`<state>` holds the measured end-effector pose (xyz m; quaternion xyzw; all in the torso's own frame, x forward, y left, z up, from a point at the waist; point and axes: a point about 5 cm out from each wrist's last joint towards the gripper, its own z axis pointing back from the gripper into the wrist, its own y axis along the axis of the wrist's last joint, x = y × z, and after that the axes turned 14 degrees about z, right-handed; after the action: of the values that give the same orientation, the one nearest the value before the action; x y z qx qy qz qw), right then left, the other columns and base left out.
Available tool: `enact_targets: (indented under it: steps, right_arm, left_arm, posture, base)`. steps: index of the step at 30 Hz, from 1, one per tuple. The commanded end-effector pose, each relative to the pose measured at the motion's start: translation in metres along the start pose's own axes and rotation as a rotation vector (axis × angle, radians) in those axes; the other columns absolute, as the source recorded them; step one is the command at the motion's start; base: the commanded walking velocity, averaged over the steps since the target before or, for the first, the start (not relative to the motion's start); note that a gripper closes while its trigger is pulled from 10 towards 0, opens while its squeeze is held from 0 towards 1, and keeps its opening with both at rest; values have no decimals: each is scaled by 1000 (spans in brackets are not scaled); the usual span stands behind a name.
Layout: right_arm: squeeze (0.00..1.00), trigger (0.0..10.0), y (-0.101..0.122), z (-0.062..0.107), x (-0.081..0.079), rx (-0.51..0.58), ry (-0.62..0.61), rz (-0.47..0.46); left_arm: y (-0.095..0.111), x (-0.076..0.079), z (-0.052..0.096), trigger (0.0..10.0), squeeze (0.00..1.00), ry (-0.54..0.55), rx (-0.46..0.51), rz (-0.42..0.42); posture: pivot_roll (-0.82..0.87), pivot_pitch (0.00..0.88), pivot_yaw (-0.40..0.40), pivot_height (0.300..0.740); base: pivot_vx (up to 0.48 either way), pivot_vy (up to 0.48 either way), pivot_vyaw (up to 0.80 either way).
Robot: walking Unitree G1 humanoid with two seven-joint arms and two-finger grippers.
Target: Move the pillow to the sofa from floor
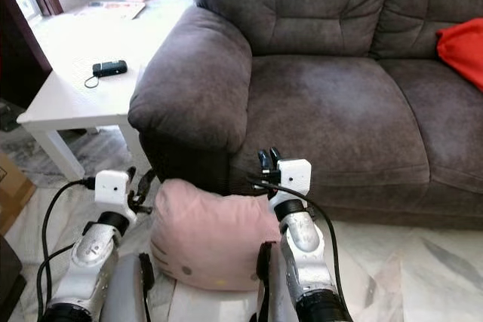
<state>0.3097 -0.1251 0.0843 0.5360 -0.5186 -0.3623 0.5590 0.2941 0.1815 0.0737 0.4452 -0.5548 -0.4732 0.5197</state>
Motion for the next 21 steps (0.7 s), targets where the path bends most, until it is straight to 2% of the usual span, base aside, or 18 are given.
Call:
enact_targets:
  steps: [1,6,11,17,19,21]
  right_arm:
    - [0,10000,0,-1,0,0,2,5]
    - [0,10000,1,-2,1,-5,0,0]
    - [0,10000,1,-3,1,-8,6,4]
    - [0,10000,0,-3,0,-9,7,6]
    - [0,10000,1,-3,0,-9,8,6]
    - [0,10000,1,-3,0,-5,7,5]
  left_arm:
    - [2,-5,-2,10000,0,19,1,13]
    - [4,-5,-2,10000,0,16,14,13]
    - [5,-1,-3,10000,0,6,30,20]
    - [9,1,-4,10000,0,2,50,-10]
    - [9,1,-4,10000,0,3,55,-26]
    - [9,0,-4,10000,0,12,61,-1]
  posture:
    - [146,41,-33,459]
    - [146,43,-36,459]
    - [144,41,-34,459]
    - [146,41,-34,459]
    - [146,41,-33,459]
    - [146,41,-33,459]
  base:
    - [0,0,0]
    - [0,0,0]
    - [0,0,-669]
    - [0,0,-724]
    - [0,-472,-709]
    - [0,-319,0]
